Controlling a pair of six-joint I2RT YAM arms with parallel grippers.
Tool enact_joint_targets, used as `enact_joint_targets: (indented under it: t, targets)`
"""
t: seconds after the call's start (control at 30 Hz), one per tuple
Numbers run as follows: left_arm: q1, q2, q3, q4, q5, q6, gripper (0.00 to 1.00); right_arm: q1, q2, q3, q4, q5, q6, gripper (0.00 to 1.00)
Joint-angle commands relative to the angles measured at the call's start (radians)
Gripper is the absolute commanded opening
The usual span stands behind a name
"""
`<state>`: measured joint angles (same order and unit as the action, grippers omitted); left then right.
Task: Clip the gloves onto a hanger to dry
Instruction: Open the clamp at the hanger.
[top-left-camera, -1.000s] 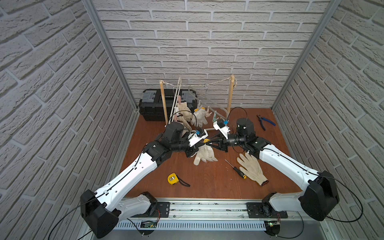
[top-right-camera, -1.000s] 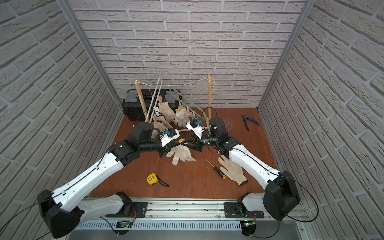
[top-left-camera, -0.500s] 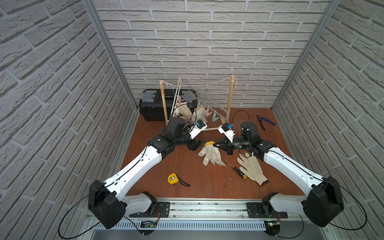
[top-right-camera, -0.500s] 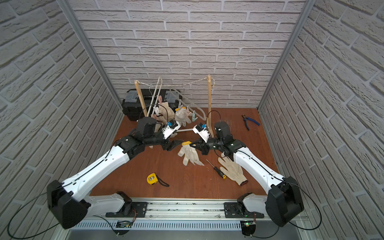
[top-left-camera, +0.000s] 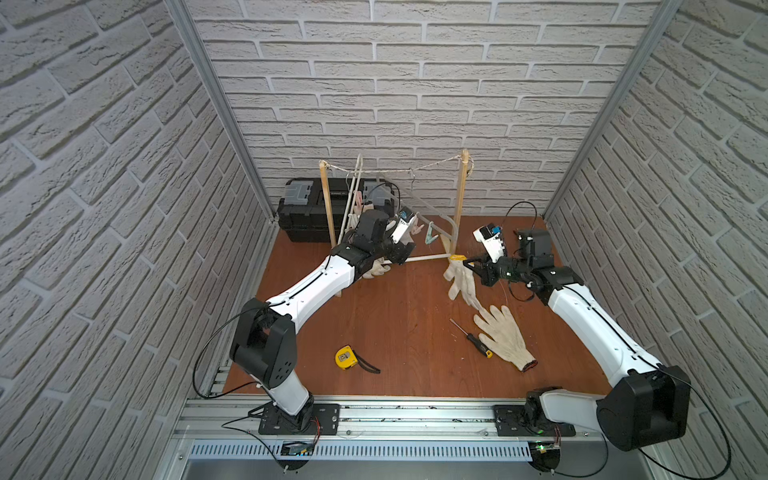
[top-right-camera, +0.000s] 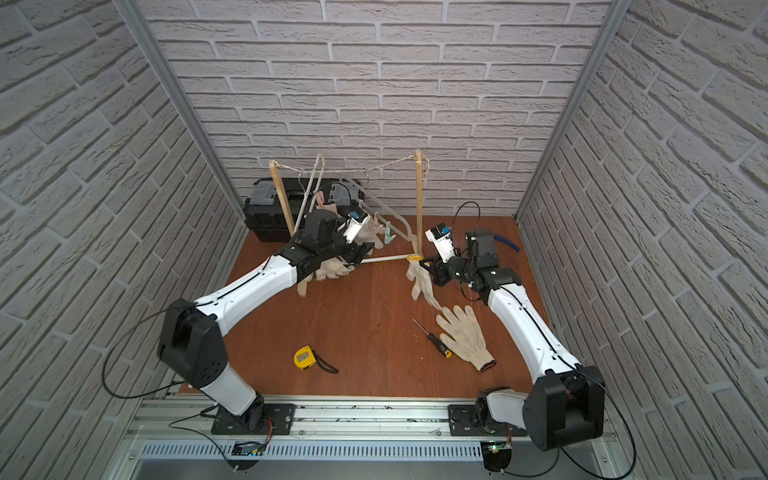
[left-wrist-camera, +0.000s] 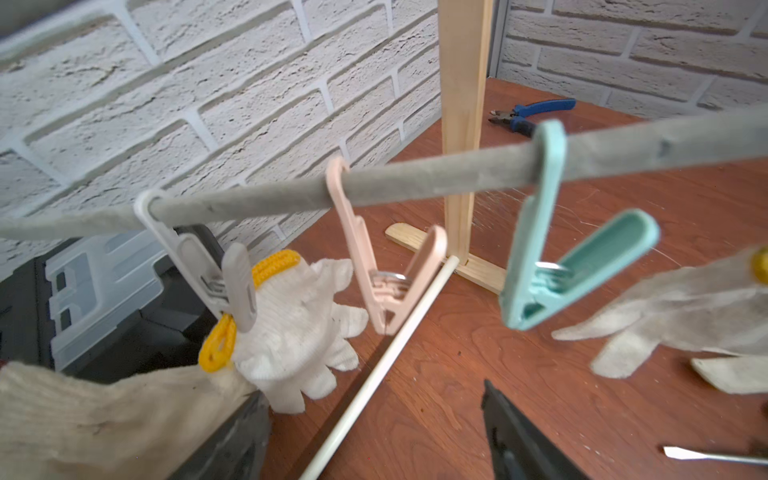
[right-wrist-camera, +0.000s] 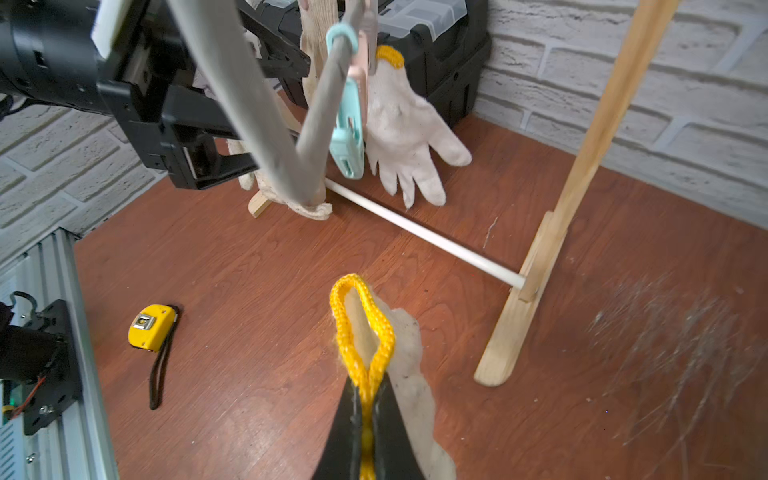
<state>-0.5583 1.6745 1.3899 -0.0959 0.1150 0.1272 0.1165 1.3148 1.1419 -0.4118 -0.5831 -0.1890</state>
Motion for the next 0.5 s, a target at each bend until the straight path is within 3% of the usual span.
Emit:
enact_joint_targets:
  t: [0.0, 0.13, 0.47]
  targets:
    - [0.007, 0.028, 0.055, 0.088, -0.024, 0.006, 0.81, -0.002, 0.064, 0.074, -0.075, 0.037, -0.086, 0.03]
    - [0.012, 0.068, 0.089, 0.096, -0.024, 0.009, 0.80, -0.003, 0.126, 0.161, -0.116, 0.075, -0.124, 0.03]
    - [0.012, 0.141, 0.177, 0.094, 0.002, 0.030, 0.78, 0.002, 0.192, 0.285, -0.126, 0.030, -0.140, 0.03]
